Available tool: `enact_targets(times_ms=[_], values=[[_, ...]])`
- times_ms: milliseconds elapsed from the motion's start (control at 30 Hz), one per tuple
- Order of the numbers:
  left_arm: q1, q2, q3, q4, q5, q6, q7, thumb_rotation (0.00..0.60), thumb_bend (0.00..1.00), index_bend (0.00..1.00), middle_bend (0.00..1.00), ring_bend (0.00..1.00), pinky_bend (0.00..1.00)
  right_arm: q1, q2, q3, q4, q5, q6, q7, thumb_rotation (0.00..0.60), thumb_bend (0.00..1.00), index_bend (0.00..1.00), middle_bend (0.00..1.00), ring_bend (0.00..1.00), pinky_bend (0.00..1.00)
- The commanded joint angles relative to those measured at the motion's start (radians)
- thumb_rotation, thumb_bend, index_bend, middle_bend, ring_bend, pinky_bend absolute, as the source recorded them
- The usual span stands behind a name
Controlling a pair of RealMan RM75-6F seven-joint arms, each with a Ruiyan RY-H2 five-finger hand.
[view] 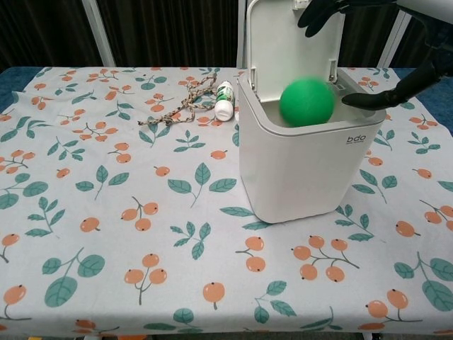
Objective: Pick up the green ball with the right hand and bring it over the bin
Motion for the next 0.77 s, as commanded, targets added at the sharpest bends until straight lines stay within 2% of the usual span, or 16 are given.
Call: enact_targets(times_ms=[33, 167, 367, 567, 667, 767], values=[[-0.002, -0.002, 0.001, 0.0, 0.001, -0.003, 0.004, 0.6, 0.13, 0.15, 0.14, 0.04, 0.08, -0.009, 0.012, -0.004, 0.0, -0.002, 0.015, 0.01, 0.6, 0.13, 0.21, 0.23, 0.03, 0.14], [-0.002, 0.0, 0.001, -0.006, 0.004, -0.001, 0.008, 0.6, 0.13, 0.15, 0.14, 0.04, 0.08, -0.04, 0.045, -0.018, 0.009, -0.019, 0.068, 0.027, 0.6, 0.13, 0.21, 0.23, 0.03, 0.14], [0.001, 0.006, 0.001, -0.013, 0.005, 0.004, 0.011, 0.6, 0.13, 0.15, 0.14, 0.04, 0.08, -0.156, 0.118, -0.057, 0.067, -0.022, 0.223, 0.086, 0.6, 0.12, 0.21, 0.23, 0.03, 0.14], [-0.001, 0.002, -0.003, -0.018, 0.02, 0.02, 0.022, 0.6, 0.13, 0.15, 0.14, 0.04, 0.08, -0.29, 0.15, -0.086, 0.237, 0.068, 0.34, 0.223, 0.6, 0.1, 0.19, 0.22, 0.03, 0.13], [0.001, 0.008, -0.002, -0.032, 0.024, 0.026, 0.027, 0.6, 0.13, 0.15, 0.14, 0.04, 0.08, -0.349, 0.15, -0.102, 0.34, 0.148, 0.332, 0.313, 0.6, 0.1, 0.13, 0.17, 0.0, 0.07], [0.0, 0.016, -0.004, -0.044, 0.026, 0.029, 0.035, 0.6, 0.13, 0.15, 0.14, 0.04, 0.08, -0.389, 0.143, -0.102, 0.396, 0.227, 0.306, 0.286, 0.6, 0.11, 0.01, 0.08, 0.0, 0.01]])
